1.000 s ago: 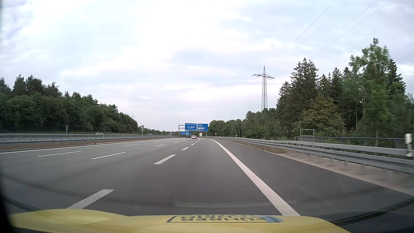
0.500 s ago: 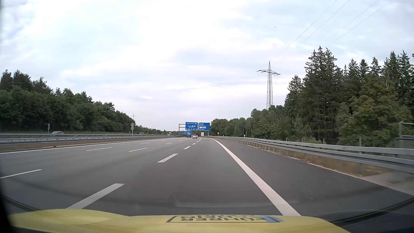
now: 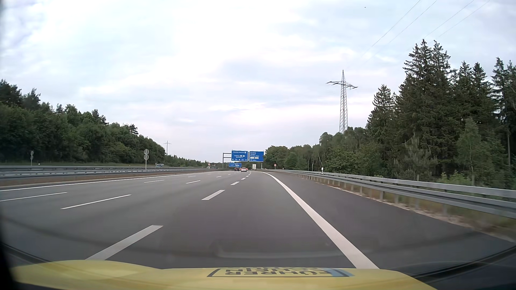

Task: Follow the waypoints while adhering to traffic rules and regulations

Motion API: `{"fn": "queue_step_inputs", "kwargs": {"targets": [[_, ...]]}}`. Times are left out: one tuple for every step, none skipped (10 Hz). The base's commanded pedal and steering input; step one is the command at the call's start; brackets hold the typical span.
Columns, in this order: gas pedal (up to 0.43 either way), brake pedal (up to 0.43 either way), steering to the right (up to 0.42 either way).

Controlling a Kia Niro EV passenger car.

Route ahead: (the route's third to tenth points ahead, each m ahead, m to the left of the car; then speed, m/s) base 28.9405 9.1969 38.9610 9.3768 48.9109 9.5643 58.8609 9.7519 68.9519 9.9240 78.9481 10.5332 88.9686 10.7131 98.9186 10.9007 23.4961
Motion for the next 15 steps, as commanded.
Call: {"fn": "queue_step_inputs", "kwargs": {"targets": [[0.331,0.0,-0.004],[0.319,0.0,-0.004],[0.319,0.0,-0.004],[0.319,0.0,-0.004],[0.319,0.0,-0.004],[0.319,0.0,-0.004],[0.319,0.0,-0.004],[0.319,0.0,-0.003],[0.319,0.0,-0.004],[0.311,0.0,-0.003],[0.299,0.0,0.0],[0.299,0.0,0.0],[0.299,0.0,0.0],[0.299,0.0,-0.002],[0.299,0.0,-0.005]]}}
